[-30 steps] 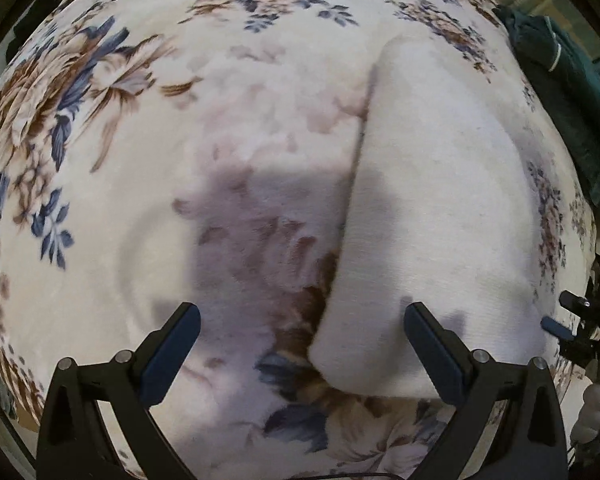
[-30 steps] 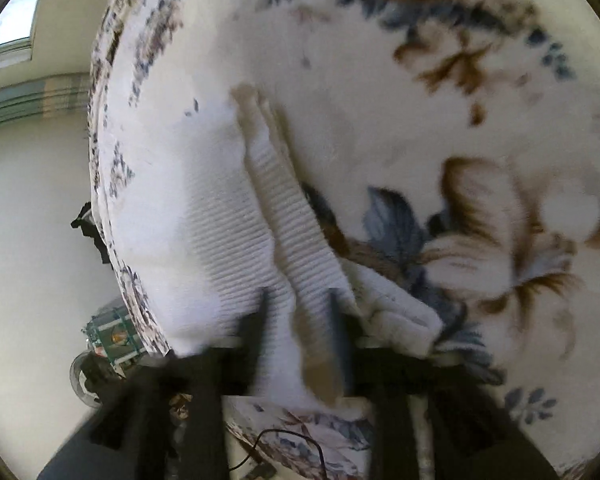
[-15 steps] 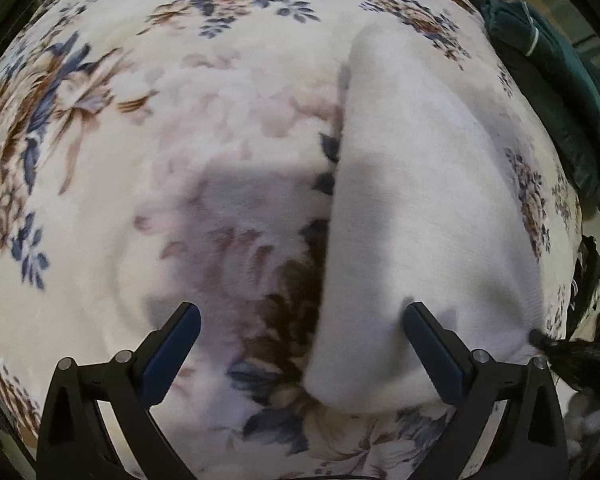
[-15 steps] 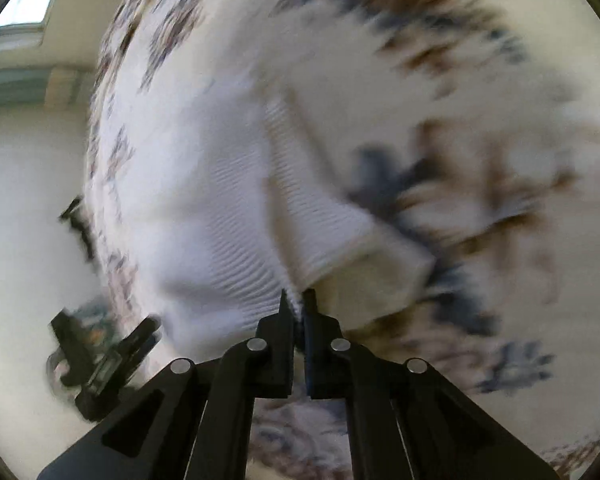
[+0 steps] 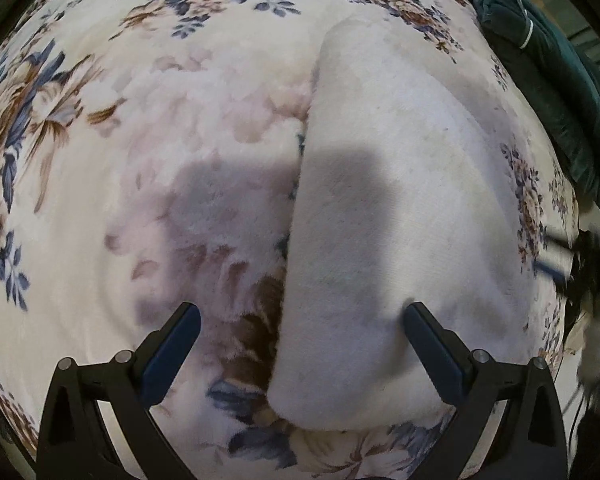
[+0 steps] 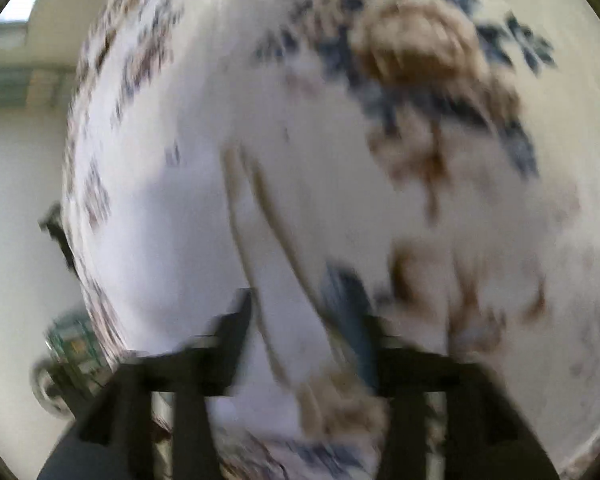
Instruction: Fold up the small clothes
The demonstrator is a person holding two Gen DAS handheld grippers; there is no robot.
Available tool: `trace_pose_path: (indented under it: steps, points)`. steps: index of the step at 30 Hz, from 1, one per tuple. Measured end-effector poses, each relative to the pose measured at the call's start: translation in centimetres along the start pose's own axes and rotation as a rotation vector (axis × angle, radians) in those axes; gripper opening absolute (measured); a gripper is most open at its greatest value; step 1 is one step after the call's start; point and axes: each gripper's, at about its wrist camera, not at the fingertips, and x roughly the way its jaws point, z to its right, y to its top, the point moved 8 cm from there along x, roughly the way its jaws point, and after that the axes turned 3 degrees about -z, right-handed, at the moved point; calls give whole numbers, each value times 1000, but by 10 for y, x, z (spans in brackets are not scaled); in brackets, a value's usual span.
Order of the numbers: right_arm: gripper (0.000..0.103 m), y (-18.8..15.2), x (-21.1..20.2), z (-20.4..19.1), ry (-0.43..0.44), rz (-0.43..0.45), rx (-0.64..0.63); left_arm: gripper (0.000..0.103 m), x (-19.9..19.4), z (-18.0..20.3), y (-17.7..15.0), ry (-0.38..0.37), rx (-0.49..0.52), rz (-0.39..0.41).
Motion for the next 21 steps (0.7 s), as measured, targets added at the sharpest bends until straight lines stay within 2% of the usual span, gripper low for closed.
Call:
trace_pose_path:
  steps: [6, 7, 8, 11, 13, 15, 18, 21]
  points:
    - [55, 64, 45, -44, 86, -57, -70, 103, -2, 8, 8, 19, 31, 20]
    - [27, 72, 51, -53, 98, -65, -85, 103, -2, 10, 9, 21, 36, 23]
    - [4, 76, 51, -62, 83, -34, -130, 103, -2, 11, 10, 20, 41, 23]
    - [3, 102, 36, -72, -49, 124, -208, 103, -2, 13, 15, 13, 38, 22]
    - [3, 123, 27, -70, -93, 160, -192, 103, -1, 14, 17, 7, 37, 25]
    - [1, 139, 41, -58, -114, 127, -134, 103, 0, 14, 20, 15, 33, 24]
    - [2, 136, 68, -60, -116, -25, -124, 103, -3, 12, 20, 16, 28, 26]
    - [4, 119, 54, -59, -64, -74, -101, 103, -7, 11, 18, 23, 32, 28]
